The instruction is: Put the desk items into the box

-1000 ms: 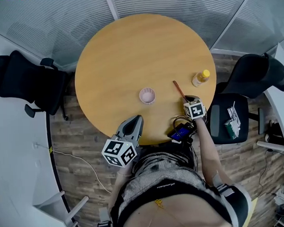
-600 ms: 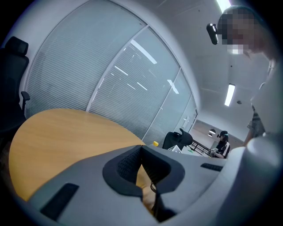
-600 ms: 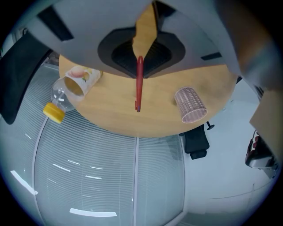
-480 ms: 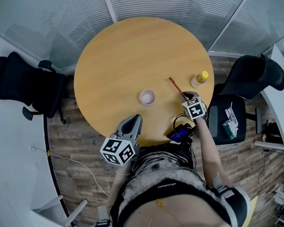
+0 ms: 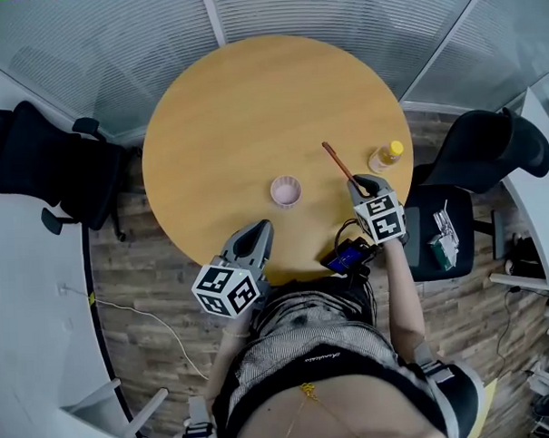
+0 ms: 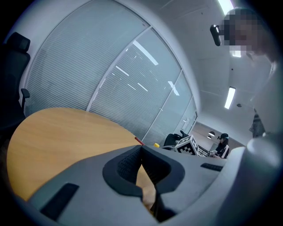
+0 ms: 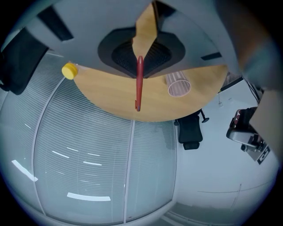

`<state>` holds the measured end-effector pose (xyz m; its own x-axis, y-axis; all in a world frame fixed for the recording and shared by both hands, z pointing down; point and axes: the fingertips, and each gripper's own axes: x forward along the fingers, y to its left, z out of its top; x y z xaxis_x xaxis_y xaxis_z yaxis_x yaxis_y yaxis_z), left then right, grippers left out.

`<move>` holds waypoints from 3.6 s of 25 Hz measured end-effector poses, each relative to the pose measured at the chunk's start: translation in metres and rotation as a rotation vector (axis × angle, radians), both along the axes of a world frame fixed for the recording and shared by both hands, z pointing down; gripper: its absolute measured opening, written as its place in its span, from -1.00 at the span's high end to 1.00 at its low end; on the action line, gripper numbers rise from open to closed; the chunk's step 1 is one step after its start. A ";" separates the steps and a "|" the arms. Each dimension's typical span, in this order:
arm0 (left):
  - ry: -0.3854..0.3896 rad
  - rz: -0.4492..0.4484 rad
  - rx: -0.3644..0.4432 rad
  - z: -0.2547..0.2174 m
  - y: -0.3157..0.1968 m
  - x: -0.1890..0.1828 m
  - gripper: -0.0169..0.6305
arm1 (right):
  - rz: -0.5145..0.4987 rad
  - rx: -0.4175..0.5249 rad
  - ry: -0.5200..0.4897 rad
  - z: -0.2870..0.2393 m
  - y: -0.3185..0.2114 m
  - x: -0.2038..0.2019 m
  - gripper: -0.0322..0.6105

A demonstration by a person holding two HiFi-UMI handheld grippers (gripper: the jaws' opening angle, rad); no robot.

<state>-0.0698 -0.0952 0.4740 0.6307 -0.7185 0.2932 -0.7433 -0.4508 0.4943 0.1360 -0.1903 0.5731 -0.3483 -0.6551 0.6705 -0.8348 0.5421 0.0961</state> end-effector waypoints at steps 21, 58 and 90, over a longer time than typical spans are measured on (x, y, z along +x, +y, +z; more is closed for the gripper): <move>0.003 -0.006 -0.024 0.008 -0.009 -0.011 0.89 | -0.111 0.083 -0.036 -0.071 0.010 -0.053 0.71; 0.005 -0.010 -0.057 0.019 -0.019 -0.036 0.89 | -0.283 -0.165 0.136 0.009 0.041 -0.104 0.71; 0.016 -0.008 -0.094 0.030 -0.031 -0.040 0.89 | -0.398 -0.240 0.283 0.059 0.023 -0.140 0.71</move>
<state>-0.1102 -0.1262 0.5044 0.6304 -0.6931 0.3494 -0.7383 -0.3965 0.5456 -0.0037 -0.1669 0.6316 -0.3226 -0.3260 0.8886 -0.5200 0.8455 0.1215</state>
